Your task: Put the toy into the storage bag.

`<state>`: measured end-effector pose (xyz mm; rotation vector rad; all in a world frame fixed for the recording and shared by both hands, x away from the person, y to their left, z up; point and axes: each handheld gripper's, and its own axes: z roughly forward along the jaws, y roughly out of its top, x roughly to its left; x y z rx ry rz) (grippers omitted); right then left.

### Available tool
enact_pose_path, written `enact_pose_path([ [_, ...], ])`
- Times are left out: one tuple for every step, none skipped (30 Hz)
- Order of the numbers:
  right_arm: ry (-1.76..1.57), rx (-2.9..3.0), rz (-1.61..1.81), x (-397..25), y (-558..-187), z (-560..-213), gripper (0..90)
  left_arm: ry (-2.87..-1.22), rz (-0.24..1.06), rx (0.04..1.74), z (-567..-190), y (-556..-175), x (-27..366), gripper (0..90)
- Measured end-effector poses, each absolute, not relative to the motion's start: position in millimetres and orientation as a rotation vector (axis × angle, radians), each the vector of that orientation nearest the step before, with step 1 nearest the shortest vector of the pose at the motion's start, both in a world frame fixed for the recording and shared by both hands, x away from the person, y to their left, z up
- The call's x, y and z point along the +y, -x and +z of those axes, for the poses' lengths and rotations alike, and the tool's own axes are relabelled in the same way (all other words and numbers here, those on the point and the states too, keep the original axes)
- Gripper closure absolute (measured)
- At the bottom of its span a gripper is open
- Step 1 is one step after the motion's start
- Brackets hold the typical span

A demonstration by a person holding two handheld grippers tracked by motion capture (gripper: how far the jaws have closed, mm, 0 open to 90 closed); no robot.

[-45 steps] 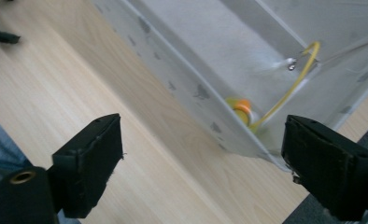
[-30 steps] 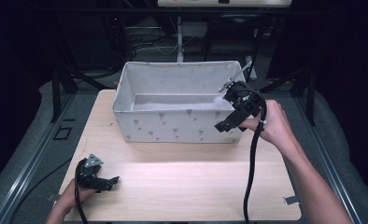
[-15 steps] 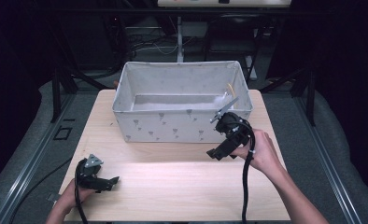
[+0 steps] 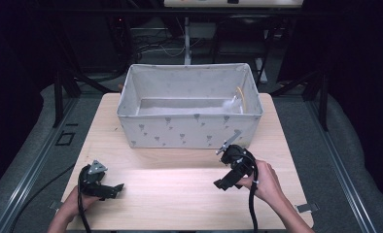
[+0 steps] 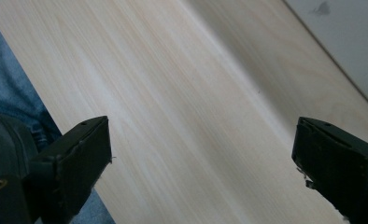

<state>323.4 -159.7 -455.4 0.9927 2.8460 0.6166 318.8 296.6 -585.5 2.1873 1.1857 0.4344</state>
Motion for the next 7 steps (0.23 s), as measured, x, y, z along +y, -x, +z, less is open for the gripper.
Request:
enact_pose_path([
  [-0.993,2.846,0.617,-159.7,-323.4,-455.4,4.8,-2.188,0.435,1.185,-585.5,-318.8,296.6,0.0],
  [-0.998,2.846,0.634,-160.3,-322.6,-457.9,5.3,-2.188,0.433,1.187,-585.5,-318.8,296.5,0.0],
  [-0.977,2.857,0.615,-161.1,-322.0,-460.6,5.6,-2.188,0.433,1.187,-585.5,-318.8,296.5,0.0],
  [-0.972,2.854,0.617,-161.3,-321.2,-462.6,6.1,-2.189,0.434,1.183,-585.5,-319.0,296.6,0.0],
  [-0.958,2.844,0.601,-162.0,-320.6,-464.5,7.7,-2.190,0.433,1.182,-585.4,-319.1,296.6,0.0],
  [-0.966,2.838,0.607,-162.1,-320.2,-466.7,9.7,-2.191,0.432,1.181,-585.4,-319.3,296.7,0.0],
  [-0.972,2.838,0.593,-162.2,-320.7,-469.1,11.6,-2.191,0.432,1.180,-585.4,-319.4,296.7,0.0],
])
